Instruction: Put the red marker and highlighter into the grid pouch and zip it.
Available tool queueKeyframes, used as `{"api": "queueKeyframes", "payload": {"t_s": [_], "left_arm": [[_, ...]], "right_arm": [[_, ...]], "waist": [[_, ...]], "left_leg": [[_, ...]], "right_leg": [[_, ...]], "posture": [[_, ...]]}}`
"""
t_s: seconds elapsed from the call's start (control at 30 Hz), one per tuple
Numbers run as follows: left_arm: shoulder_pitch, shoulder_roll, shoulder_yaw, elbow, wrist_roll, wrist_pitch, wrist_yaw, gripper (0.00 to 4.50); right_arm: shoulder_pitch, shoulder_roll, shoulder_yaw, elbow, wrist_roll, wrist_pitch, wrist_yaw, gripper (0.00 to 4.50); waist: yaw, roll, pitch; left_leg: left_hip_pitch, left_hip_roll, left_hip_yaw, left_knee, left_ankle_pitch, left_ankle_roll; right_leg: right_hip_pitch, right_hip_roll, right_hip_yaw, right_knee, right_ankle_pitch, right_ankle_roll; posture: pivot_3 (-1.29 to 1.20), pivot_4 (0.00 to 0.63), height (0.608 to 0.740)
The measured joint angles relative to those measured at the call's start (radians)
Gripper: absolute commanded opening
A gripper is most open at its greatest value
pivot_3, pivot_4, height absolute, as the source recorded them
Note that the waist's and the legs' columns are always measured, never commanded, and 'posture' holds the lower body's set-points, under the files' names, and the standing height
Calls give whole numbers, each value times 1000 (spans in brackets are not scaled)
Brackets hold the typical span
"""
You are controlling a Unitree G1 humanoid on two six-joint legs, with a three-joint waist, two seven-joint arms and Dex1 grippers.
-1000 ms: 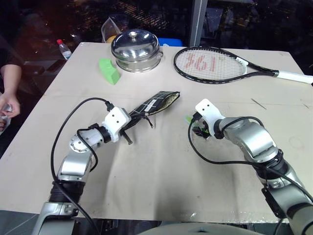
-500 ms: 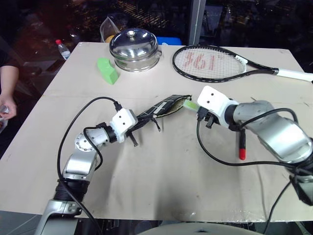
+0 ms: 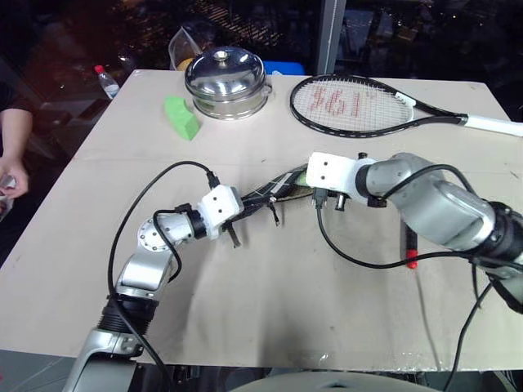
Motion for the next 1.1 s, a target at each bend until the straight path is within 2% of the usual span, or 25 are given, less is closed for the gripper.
{"api": "queueKeyframes", "payload": {"t_s": [0.17, 0.23, 0.3, 0.37, 0.4, 0.47, 0.53, 0.63, 0.7, 0.77, 0.83, 0.93, 1.03, 1.1], "left_arm": [[-14, -5, -19, 0, 16, -13, 0, 0], [-14, -7, -27, 0, 19, -13, 0, 0], [-14, -10, -27, -2, 19, -14, 1, 0], [-13, -15, -27, -5, 18, -13, 3, 0], [-11, -16, -27, -11, 17, -11, 8, 0], [-2, -18, -22, -27, 11, -1, 24, 0], [4, -25, -11, -41, 6, 30, 44, 0], [8, -32, 4, -41, 3, 60, 61, 0], [6, -41, 5, -41, 0, 74, 71, 0], [5, -47, 4, -41, 2, 78, 80, 0], [4, -49, 4, -40, 5, 79, 86, 0], [0, -48, 9, -37, 8, 79, 91, 0], [-28, -51, 5, -17, 8, 78, 88, 0], [-38, -51, 4, -2, 9, 75, 84, 0]], "right_arm": [[-15, 66, 59, 144, -126, -293, 50, 697], [-12, 81, 51, 187, -143, -390, 85, 1769], [12, 97, 19, 219, -135, -452, 130, 2536], [47, 101, -19, 222, -120, -461, 148, 3494], [82, 97, -82, 206, -89, -438, 156, 4018], [135, 65, -226, 143, -4, -341, 185, 4018], [208, -2, -450, 13, 134, -145, 229, 4018], [293, -52, -676, -134, 263, 69, 248, 4018], [364, -35, -826, -256, 332, 268, 226, 4018], [420, -6, -926, -362, 332, 441, 161, 4018], [522, 13, -991, -443, 297, 560, 38, 4018], [692, 75, -1006, -479, 234, 607, -141, 4018], [858, 217, -997, -531, 142, 607, -361, 4018], [912, 307, -968, -528, 108, 607, -455, 4018]], "waist": [[0, 0, 0], [1, 0, 0], [3, 0, 0], [5, 0, 0], [8, 0, 0], [12, 0, 0], [18, 0, 0], [21, 0, 0], [17, 0, 0], [16, 0, 0], [17, -1, -1], [18, -1, -1], [20, -3, -2], [12, -2, -1]], "left_leg": [[0, 0, 2, 1, 1, -1], [0, 0, 2, 1, 2, -4], [0, 0, 2, 1, 2, -4], [0, 0, 2, 2, 2, -4], [0, 0, 2, 2, 2, -4], [0, 0, 2, 2, 2, -4], [0, 0, 0, 2, 2, -3], [1, 0, -2, 1, 0, 0], [1, 1, -3, 1, 0, 0], [2, 1, -3, 2, 0, 0], [2, 0, -4, 2, 0, -1], [1, -1, -3, 3, 1, -1], [1, -1, -4, 3, 2, -3], [2, -1, -3, 3, 3, -5]], "right_leg": [[-1, 5, 0, 1, 0, 0], [-1, 5, 0, 2, 0, 0], [-1, 5, 0, 2, 0, 0], [-1, 5, 0, 2, 0, 0], [-1, 4, 0, 2, 0, 0], [-1, 4, 1, 2, 0, 0], [1, 3, 1, 2, 0, 0], [1, 0, 1, 3, 0, 0], [1, 0, 2, 5, 0, -1], [1, 0, 2, 7, 0, -1], [1, 0, 2, 8, 0, -1], [0, 0, 3, 8, 0, -1], [1, 1, 2, 8, -1, 0], [0, 5, 4, 10, -1, 1]], "posture": [[0, 150, 740], [0, 150, 740], [0, 150, 740], [0, 150, 740], [0, 150, 740], [0, 150, 740], [0, 150, 740], [0, 150, 740], [0, 150, 740], [0, 150, 740], [0, 150, 740], [0, 150, 740], [0, 150, 740], [0, 150, 740]]}}
